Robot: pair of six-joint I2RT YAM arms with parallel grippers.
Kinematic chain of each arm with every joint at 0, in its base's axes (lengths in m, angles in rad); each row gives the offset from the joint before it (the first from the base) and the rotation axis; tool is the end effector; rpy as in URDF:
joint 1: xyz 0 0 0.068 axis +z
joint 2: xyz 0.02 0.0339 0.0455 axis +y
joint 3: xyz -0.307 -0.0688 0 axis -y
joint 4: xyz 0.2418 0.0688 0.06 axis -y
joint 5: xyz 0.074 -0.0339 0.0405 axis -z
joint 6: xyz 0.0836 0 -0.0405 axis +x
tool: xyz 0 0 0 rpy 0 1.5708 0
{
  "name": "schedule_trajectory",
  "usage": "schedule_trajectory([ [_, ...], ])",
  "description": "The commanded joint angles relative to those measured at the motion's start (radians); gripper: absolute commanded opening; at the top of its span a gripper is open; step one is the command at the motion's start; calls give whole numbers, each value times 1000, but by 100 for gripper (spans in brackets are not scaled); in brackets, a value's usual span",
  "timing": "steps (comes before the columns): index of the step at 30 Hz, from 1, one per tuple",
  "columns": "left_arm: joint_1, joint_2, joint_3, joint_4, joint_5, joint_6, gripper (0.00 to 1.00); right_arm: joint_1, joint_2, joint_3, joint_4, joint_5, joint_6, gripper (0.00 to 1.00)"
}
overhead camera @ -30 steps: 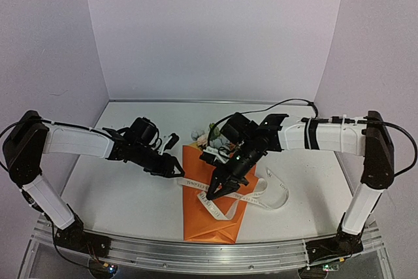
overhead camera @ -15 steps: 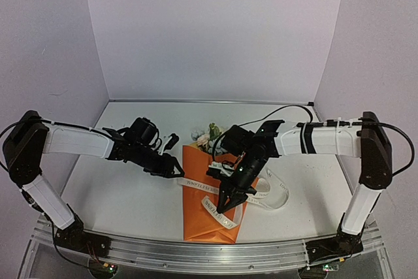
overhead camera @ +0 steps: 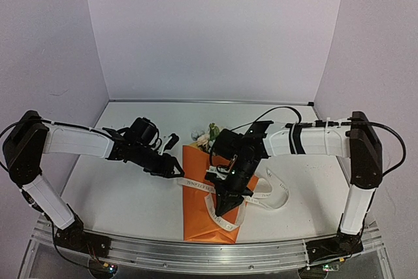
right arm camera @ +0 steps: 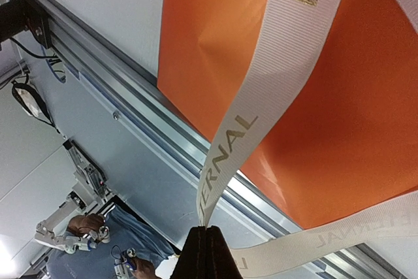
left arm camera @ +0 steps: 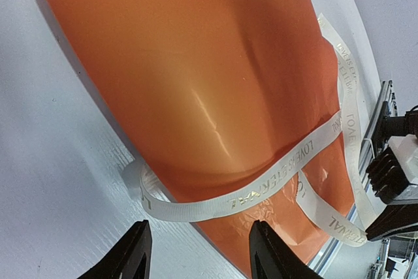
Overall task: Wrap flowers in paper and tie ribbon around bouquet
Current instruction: Cross the ribbon over the folded bouquet.
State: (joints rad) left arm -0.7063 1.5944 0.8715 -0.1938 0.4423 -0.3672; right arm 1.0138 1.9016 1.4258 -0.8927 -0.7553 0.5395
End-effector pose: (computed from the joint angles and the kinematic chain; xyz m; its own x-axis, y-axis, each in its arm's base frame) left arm 0.2349 -0.2474 0.1868 -0.8452 0.2946 -0.4459 0.5156 0.6689 -0.5355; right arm 0.1571 0.3607 0.2143 -0.7992 -0.5758 0.1726 -0.3267 0.6571 0.6794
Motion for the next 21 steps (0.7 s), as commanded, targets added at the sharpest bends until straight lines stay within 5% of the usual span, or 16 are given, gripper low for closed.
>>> schedule_trajectory([
  [1, -3, -34, 42, -14, 2, 8, 53, -20, 35, 58, -13, 40, 78, 0],
  [21, -1, -24, 66, -14, 14, 11, 53, -89, 180, 242, -43, 139, 158, 0],
])
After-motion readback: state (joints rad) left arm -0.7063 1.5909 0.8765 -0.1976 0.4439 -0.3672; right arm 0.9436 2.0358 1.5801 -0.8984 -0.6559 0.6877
